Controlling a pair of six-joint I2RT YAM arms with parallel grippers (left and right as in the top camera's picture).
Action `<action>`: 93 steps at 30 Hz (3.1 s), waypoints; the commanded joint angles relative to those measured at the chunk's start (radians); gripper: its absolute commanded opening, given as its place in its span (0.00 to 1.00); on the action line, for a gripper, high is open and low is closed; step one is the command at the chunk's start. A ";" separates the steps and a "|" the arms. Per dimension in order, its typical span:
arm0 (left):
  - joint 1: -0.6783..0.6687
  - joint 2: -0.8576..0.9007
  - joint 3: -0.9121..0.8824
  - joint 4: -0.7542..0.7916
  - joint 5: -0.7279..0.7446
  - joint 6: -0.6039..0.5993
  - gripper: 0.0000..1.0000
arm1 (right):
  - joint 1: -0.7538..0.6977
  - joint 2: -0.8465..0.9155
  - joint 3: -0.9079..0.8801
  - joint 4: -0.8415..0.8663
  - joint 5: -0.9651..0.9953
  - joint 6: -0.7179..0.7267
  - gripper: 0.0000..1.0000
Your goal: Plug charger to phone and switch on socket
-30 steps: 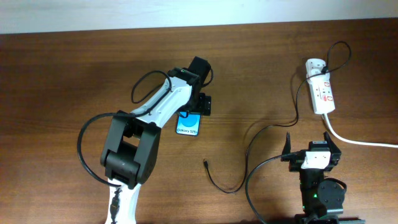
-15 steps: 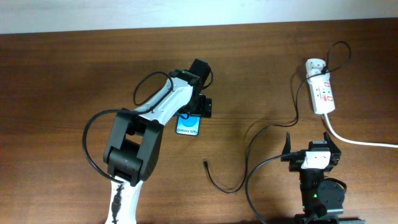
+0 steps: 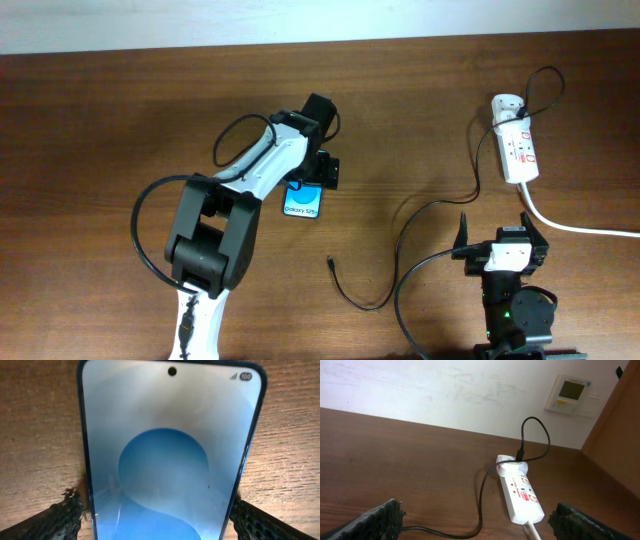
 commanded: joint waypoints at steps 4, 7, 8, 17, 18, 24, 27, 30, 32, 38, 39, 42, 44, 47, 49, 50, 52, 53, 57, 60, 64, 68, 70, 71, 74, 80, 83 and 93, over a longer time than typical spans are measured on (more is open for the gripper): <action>0.011 0.047 -0.011 0.026 -0.012 0.045 0.99 | 0.006 -0.006 -0.005 -0.008 0.015 0.000 0.98; 0.011 0.047 -0.011 0.019 -0.004 0.044 0.99 | 0.006 -0.006 -0.005 -0.008 0.015 -0.001 0.98; 0.011 0.047 -0.011 0.016 -0.004 0.045 0.99 | 0.006 -0.006 -0.005 -0.008 0.015 -0.001 0.99; 0.011 0.047 -0.011 0.016 -0.005 0.061 0.99 | 0.006 -0.006 -0.005 -0.007 0.015 -0.001 0.98; 0.011 0.047 -0.011 0.016 -0.005 0.064 1.00 | 0.006 -0.006 -0.005 -0.008 0.015 0.000 0.98; 0.011 0.047 -0.011 0.016 -0.005 0.064 0.99 | 0.006 -0.006 -0.005 -0.007 0.015 -0.001 0.98; 0.011 0.047 -0.011 0.016 -0.005 0.064 0.99 | 0.006 -0.006 -0.005 -0.008 0.015 -0.001 0.98; 0.011 0.047 -0.011 0.016 -0.005 0.064 1.00 | 0.006 -0.006 -0.005 -0.008 0.015 -0.001 0.98; 0.011 0.047 -0.011 0.016 -0.005 0.064 0.97 | 0.006 -0.006 -0.005 -0.008 0.015 -0.001 0.98; 0.011 0.047 -0.011 0.016 -0.005 0.063 0.90 | 0.006 -0.006 -0.005 -0.008 0.015 -0.001 0.98; 0.011 0.047 -0.011 0.016 -0.005 0.063 0.90 | 0.006 -0.006 -0.005 -0.008 0.015 -0.001 0.98; 0.011 0.047 -0.011 0.014 -0.004 0.064 0.90 | 0.006 -0.006 -0.005 -0.008 0.015 -0.001 0.98; 0.011 0.047 -0.011 0.004 -0.004 0.064 0.89 | 0.006 -0.006 -0.005 -0.008 0.015 -0.001 0.98; 0.011 0.047 -0.011 -0.004 -0.004 0.064 0.85 | 0.006 -0.006 -0.005 -0.008 0.015 -0.001 0.98; 0.011 0.047 -0.011 -0.004 -0.004 0.063 0.84 | 0.006 -0.006 -0.005 -0.008 0.015 -0.001 0.98; 0.011 0.047 -0.011 -0.004 -0.003 0.063 0.83 | 0.006 -0.006 -0.005 -0.008 0.015 -0.001 0.98; 0.013 0.047 -0.011 -0.004 -0.003 0.063 0.85 | 0.006 -0.006 -0.005 -0.008 0.015 -0.001 0.98; 0.013 0.047 -0.011 -0.004 -0.003 0.063 0.85 | 0.006 -0.006 -0.005 -0.008 0.015 -0.001 0.98; 0.013 0.047 -0.011 -0.003 0.022 0.063 0.83 | 0.006 -0.006 -0.005 -0.008 0.015 -0.001 0.98; 0.013 0.047 -0.011 -0.004 0.023 0.063 0.77 | 0.006 -0.006 -0.005 -0.008 0.015 -0.001 0.98; 0.013 0.046 -0.011 -0.004 0.023 0.063 0.77 | 0.006 -0.006 -0.005 -0.008 0.015 0.000 0.98; 0.014 0.046 0.012 -0.023 0.028 0.063 0.77 | 0.006 -0.006 -0.005 -0.008 0.015 -0.001 0.98; 0.017 0.046 0.058 -0.053 0.060 0.063 0.77 | 0.006 -0.006 -0.005 -0.008 0.015 -0.001 0.98; 0.019 0.046 0.071 -0.064 0.061 0.063 0.77 | 0.006 -0.006 -0.005 -0.008 0.015 -0.001 0.98; 0.041 0.046 0.088 -0.090 0.126 0.064 0.76 | 0.006 -0.006 -0.005 -0.008 0.015 -0.001 0.98; 0.050 0.046 0.090 -0.109 0.132 0.063 0.76 | 0.006 -0.006 -0.005 -0.008 0.015 -0.001 0.98; 0.060 0.046 0.090 -0.109 0.198 0.063 0.75 | 0.006 -0.006 -0.005 -0.008 0.015 -0.001 0.98; 0.084 0.046 0.217 -0.211 0.473 0.068 0.76 | 0.006 -0.006 -0.005 -0.008 0.015 -0.001 0.98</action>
